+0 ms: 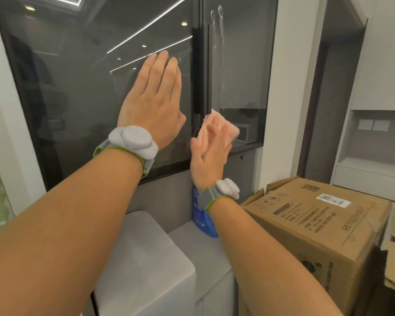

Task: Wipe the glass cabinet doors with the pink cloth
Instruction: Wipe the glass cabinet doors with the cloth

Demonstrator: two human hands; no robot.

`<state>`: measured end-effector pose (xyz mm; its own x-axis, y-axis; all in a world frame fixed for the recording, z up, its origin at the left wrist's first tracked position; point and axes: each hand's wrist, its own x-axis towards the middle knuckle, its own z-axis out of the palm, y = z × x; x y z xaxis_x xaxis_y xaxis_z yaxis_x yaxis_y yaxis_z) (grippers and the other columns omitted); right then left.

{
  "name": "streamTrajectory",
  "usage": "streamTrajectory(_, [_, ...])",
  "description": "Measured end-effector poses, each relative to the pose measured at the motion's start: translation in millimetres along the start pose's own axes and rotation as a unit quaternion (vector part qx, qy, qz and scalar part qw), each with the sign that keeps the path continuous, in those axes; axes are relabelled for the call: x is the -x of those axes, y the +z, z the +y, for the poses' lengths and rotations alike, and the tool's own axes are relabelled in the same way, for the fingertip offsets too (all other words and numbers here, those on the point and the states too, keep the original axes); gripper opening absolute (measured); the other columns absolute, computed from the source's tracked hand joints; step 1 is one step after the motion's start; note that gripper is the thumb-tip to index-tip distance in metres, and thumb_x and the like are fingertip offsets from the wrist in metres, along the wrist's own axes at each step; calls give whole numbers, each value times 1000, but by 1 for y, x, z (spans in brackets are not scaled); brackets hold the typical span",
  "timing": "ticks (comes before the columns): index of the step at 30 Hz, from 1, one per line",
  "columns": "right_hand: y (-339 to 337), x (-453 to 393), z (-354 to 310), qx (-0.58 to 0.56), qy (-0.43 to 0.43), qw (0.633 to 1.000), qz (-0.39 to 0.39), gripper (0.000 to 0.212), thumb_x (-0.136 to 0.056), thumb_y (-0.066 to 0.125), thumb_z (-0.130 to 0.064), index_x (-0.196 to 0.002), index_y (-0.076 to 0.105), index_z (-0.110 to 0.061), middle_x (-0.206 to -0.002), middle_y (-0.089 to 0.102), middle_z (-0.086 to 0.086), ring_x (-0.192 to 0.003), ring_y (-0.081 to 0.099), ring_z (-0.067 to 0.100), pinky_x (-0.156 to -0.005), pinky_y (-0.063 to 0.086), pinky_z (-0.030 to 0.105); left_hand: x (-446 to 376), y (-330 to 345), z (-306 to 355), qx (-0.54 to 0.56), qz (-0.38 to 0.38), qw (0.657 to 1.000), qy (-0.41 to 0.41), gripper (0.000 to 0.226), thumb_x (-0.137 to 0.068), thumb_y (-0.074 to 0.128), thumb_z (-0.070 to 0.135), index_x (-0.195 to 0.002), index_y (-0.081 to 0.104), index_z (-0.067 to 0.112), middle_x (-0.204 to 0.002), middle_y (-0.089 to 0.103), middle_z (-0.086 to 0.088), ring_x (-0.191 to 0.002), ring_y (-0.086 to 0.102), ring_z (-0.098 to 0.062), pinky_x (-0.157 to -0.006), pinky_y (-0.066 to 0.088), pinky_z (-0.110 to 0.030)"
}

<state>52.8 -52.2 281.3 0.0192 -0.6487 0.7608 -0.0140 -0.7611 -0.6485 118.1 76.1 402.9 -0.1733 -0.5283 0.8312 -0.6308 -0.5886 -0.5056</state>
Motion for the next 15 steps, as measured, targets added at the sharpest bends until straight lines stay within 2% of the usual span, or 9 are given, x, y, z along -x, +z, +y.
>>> streamTrajectory(2, [2, -4, 5, 17, -52, 999, 1, 64, -102, 40, -32, -162, 19, -25, -173, 13, -1, -162, 5, 25, -128, 12, 60, 0, 2, 1, -1, 0, 1000, 3, 72, -101, 26, 32, -160, 22, -8, -168, 24, -26, -160, 17, -42, -133, 10, -51])
streamTrajectory(4, [2, -13, 13, 37, -86, 996, 2, 61, -107, 32, -27, -164, 10, -24, -174, 8, 2, -162, 2, 23, -128, 12, 58, 1, 3, 1, -3, -1, 1000, 5, 72, -101, 26, 32, -161, 20, -8, -168, 23, -26, -160, 16, -42, -133, 10, -51])
streamTrajectory(7, [-3, -32, 25, 81, -109, 991, -17, 59, -107, 21, -32, -165, 15, -23, -174, 6, 6, -162, 1, 28, -129, 10, 58, 2, 2, 1, -4, -1, 1000, 7, 71, -102, 25, 31, -161, 19, -8, -169, 22, -26, -160, 16, -42, -134, 9, -51])
streamTrajectory(10, [-11, -55, 36, 154, -106, 982, -30, 60, -106, 13, -43, -164, 5, -35, -175, 2, -6, -162, -5, 25, -129, -5, 57, 1, 3, 2, -16, 8, 1000, 9, 70, -103, 25, 31, -161, 20, -8, -169, 22, -26, -160, 16, -43, -133, 11, -51])
streamTrajectory(11, [-13, -61, 40, 164, -96, 981, -29, 60, -105, 12, -45, -164, 3, -36, -174, 2, -6, -162, -5, 26, -129, -2, 59, 1, 4, 2, -21, 10, 1000, 9, 69, -103, 25, 31, -161, 20, -7, -169, 22, -26, -160, 17, -43, -133, 12, -51])
streamTrajectory(13, [-16, -65, 46, 149, -61, 987, -10, 61, -105, 12, -41, -165, 5, -31, -173, 8, 2, -161, 3, 34, -127, 16, 64, 1, 4, 3, -23, 14, 1000, 6, 68, -104, 26, 29, -161, 21, -7, -169, 23, -26, -160, 18, -43, -133, 12, -51])
streamTrajectory(14, [-15, -62, 48, 137, -32, 990, -2, 62, -105, 13, -39, -165, 5, -28, -174, 8, 4, -161, 4, 34, -125, 20, 63, 1, 5, 3, -22, 15, 1000, 5, 68, -104, 27, 29, -161, 21, -7, -169, 23, -25, -160, 18, -43, -133, 12, -51])
streamTrajectory(15, [-13, -56, 48, 125, -3, 992, 1, 62, -105, 13, -37, -165, 4, -25, -175, 4, 4, -162, 0, 31, -127, 17, 61, 1, 5, 3, -19, 16, 1000, 3, 68, -104, 27, 29, -161, 21, -7, -169, 22, -25, -160, 17, -43, -133, 12, -51])
